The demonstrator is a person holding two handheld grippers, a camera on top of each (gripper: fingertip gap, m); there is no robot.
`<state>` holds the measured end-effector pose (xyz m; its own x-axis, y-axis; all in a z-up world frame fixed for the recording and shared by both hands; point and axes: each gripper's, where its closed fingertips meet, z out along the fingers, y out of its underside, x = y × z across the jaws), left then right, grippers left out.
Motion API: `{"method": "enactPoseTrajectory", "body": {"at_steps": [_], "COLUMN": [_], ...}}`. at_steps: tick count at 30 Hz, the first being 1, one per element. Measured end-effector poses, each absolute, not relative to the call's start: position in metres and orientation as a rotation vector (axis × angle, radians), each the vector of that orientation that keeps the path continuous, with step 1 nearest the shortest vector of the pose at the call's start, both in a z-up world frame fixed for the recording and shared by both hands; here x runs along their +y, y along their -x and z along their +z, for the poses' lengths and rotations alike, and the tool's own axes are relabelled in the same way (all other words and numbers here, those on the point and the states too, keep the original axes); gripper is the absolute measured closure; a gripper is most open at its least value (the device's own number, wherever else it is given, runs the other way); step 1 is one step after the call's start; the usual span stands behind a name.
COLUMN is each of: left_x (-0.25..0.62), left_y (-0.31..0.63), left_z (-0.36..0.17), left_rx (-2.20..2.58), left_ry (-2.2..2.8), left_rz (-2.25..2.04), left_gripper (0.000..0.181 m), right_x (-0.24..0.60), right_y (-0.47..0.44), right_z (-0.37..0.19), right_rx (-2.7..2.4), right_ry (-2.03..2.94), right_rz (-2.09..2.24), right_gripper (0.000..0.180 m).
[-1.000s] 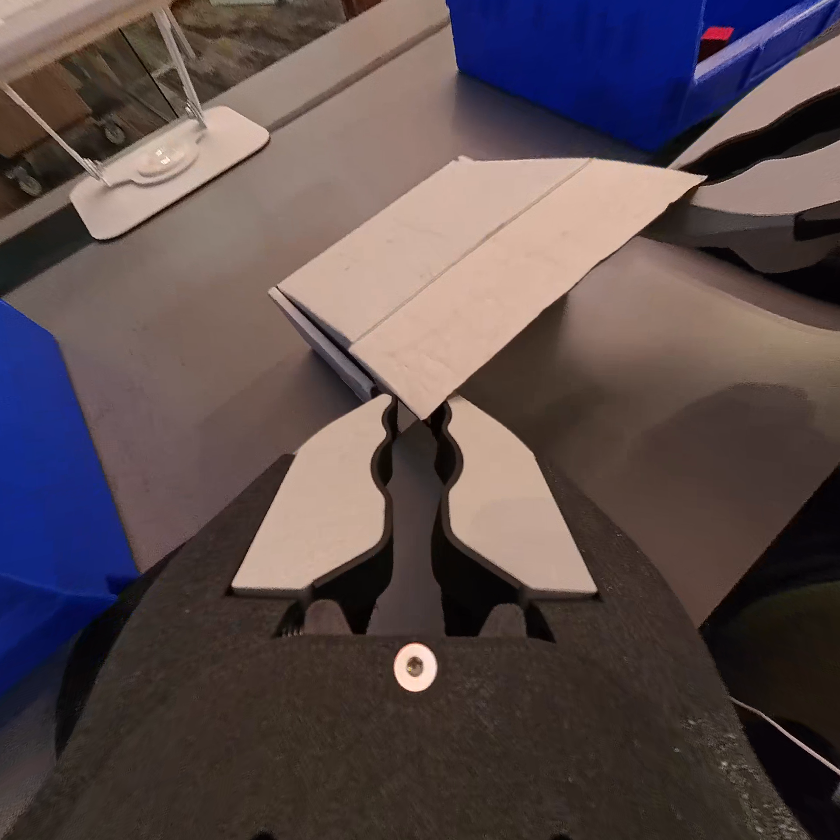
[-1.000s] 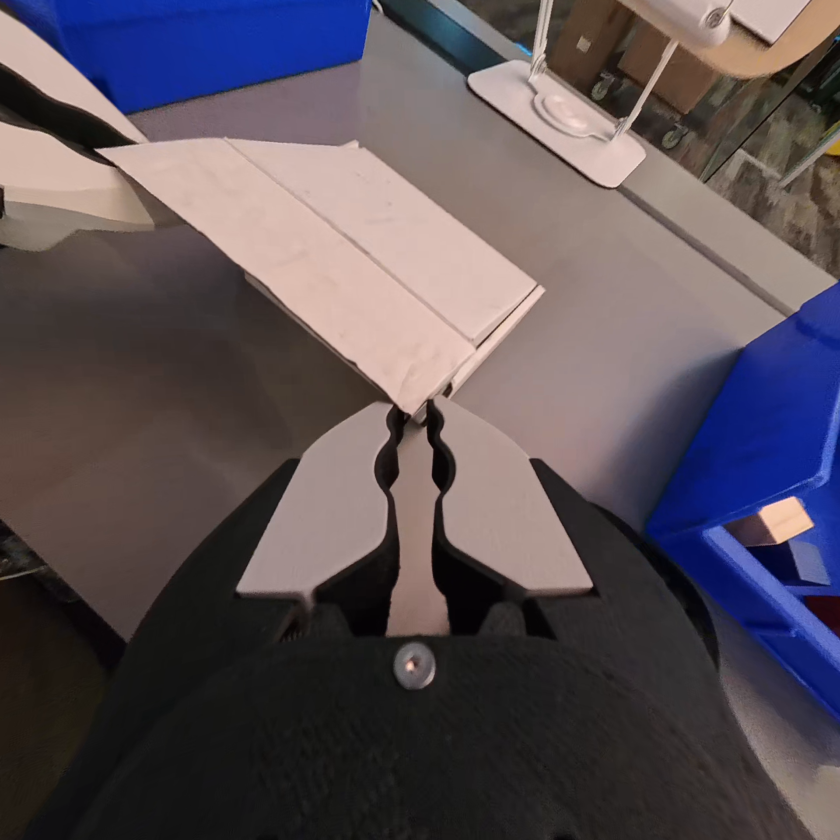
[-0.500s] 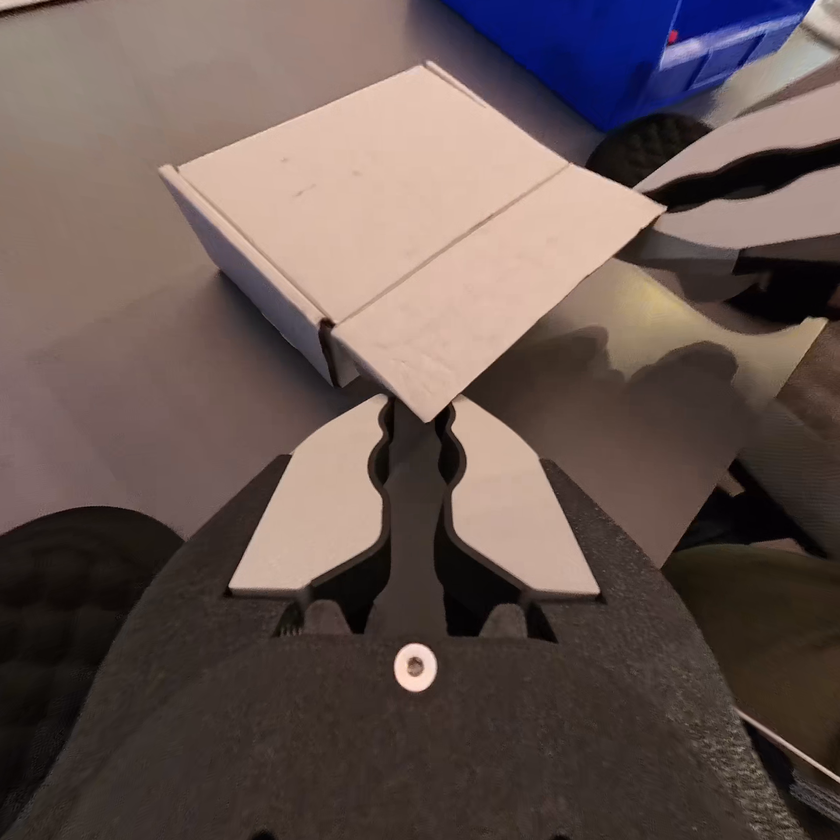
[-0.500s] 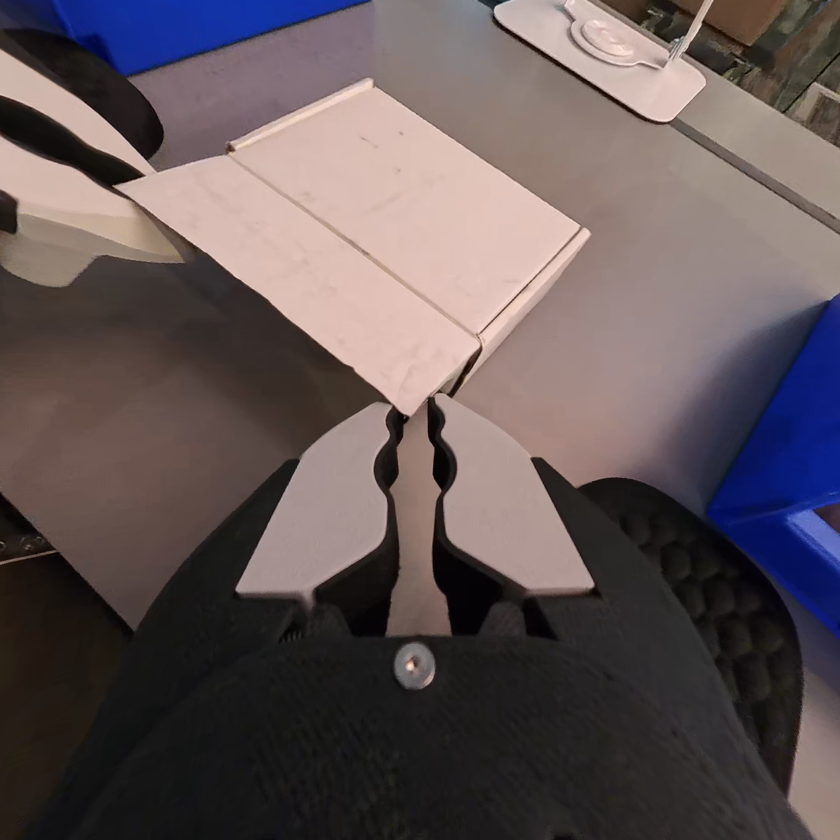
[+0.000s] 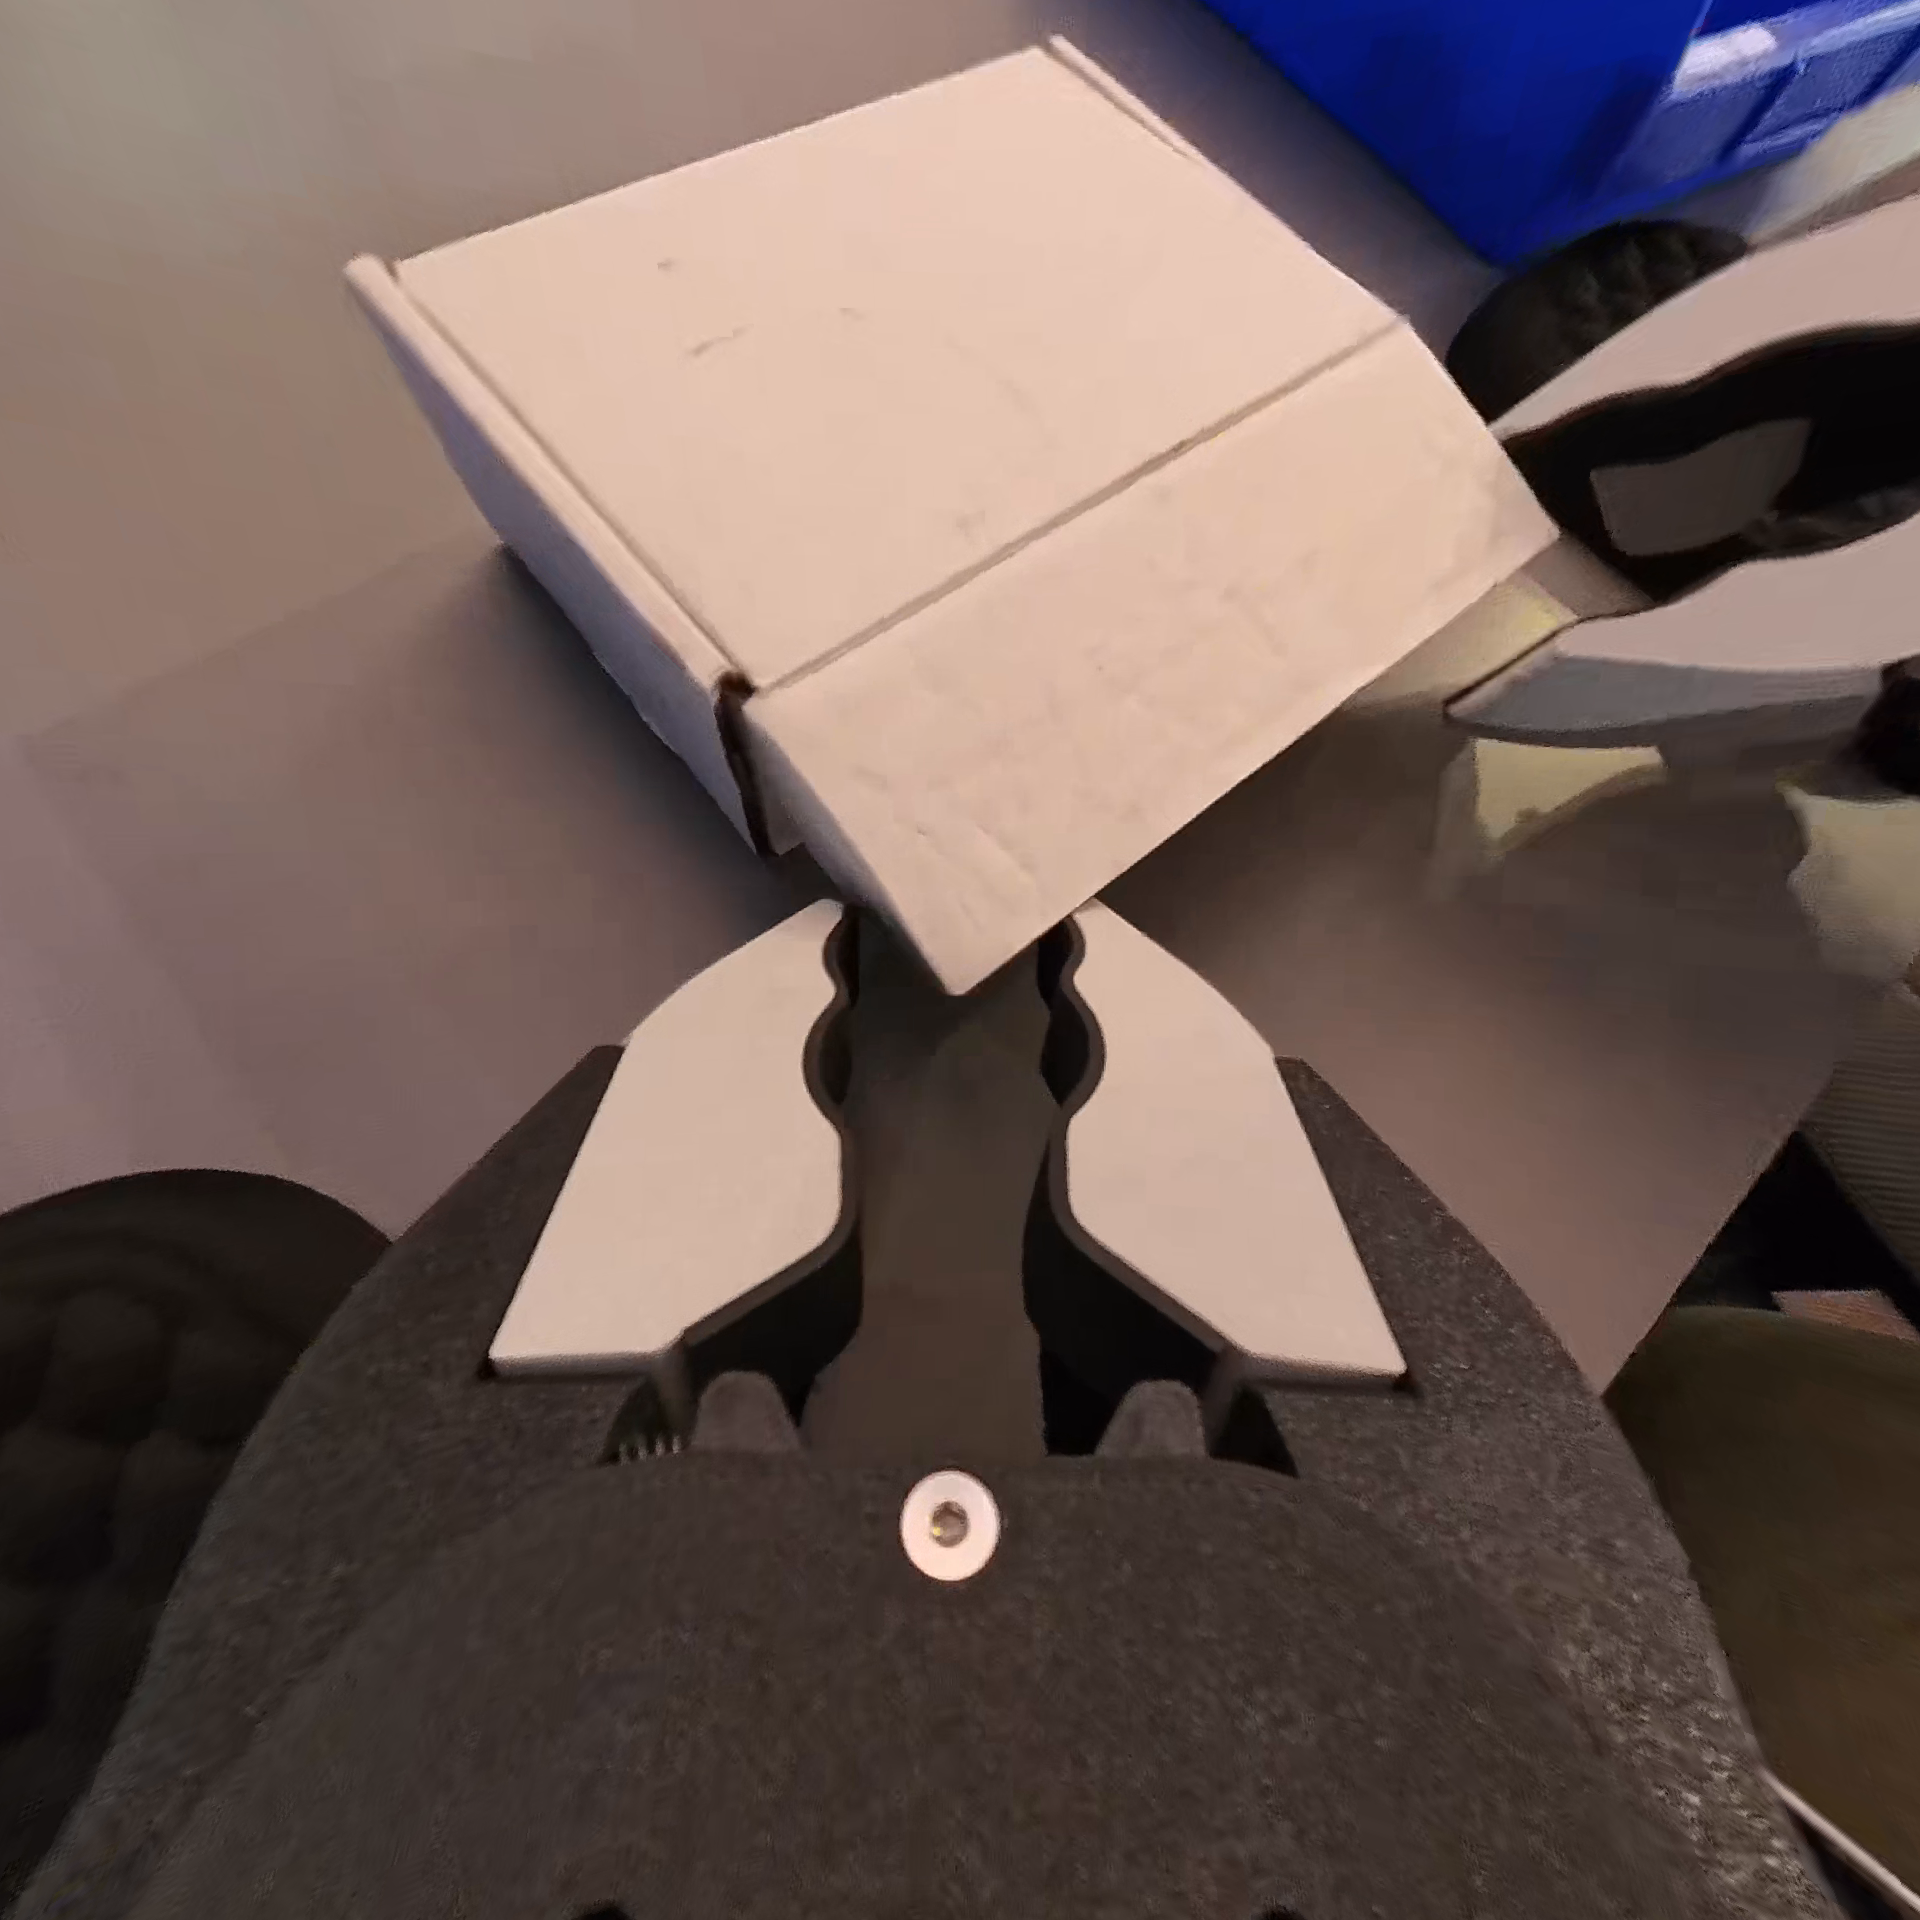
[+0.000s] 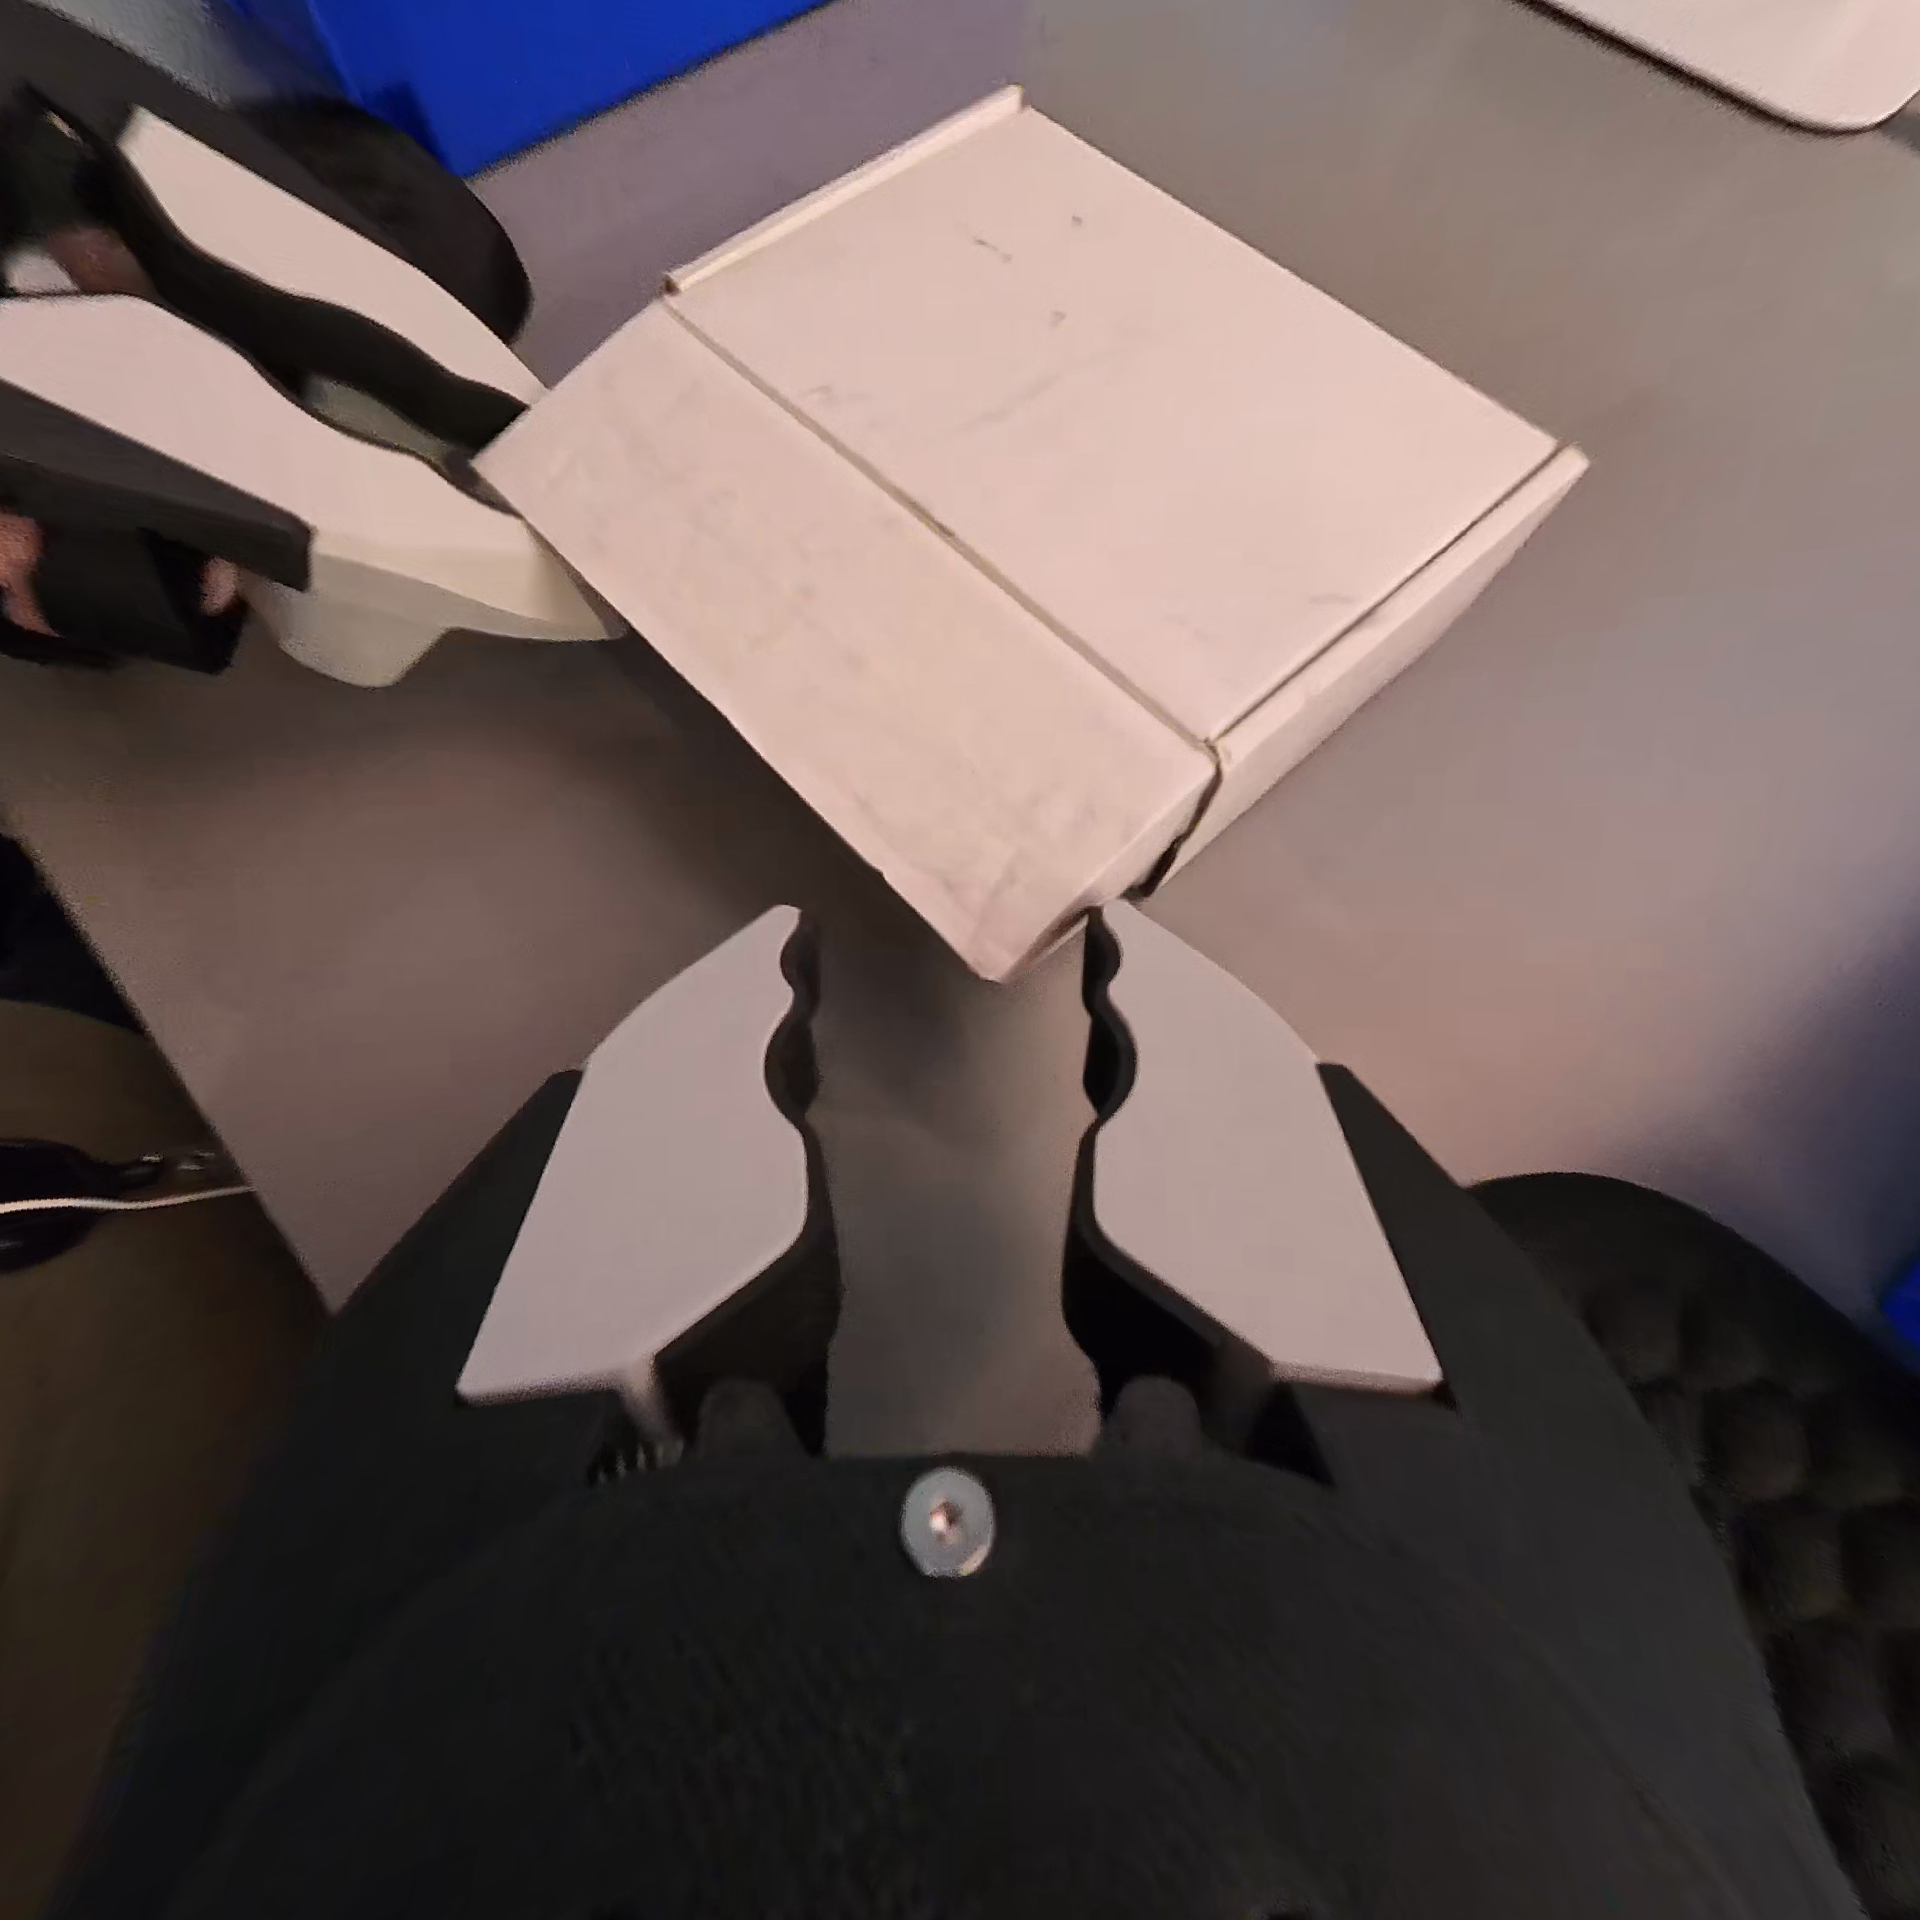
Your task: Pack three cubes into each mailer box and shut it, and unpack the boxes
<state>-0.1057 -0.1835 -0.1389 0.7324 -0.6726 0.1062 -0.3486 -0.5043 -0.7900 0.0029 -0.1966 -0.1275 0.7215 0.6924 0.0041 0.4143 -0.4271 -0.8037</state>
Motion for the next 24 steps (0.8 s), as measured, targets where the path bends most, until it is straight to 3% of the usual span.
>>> {"method": "enactPoseTrajectory", "body": {"at_steps": [1, 9, 17, 24], "left_x": [-0.183, -0.18, -0.183, -0.18], "left_y": [0.106, 0.099, 0.098, 0.093], "left_z": [-0.139, -0.141, -0.138, -0.134], "left_rx": [0.752, 0.744, 0.749, 0.772], "left_ry": [2.147, 2.192, 2.175, 2.134], "left_rz": [-0.555, -0.678, -0.731, -0.712], "left_gripper": [0.148, 0.147, 0.145, 0.118], "right_x": [-0.197, -0.192, -0.189, -0.187], "right_y": [-0.002, -0.003, -0.007, -0.003], "right_z": [-0.126, -0.12, -0.121, -0.12], "right_rx": [-0.822, -0.703, -0.715, -0.725], "right_ry": [2.089, 2.127, 2.134, 2.125], "right_rz": [0.475, 0.735, 0.723, 0.746], "right_gripper": [0.128, 0.121, 0.121, 0.12]}}
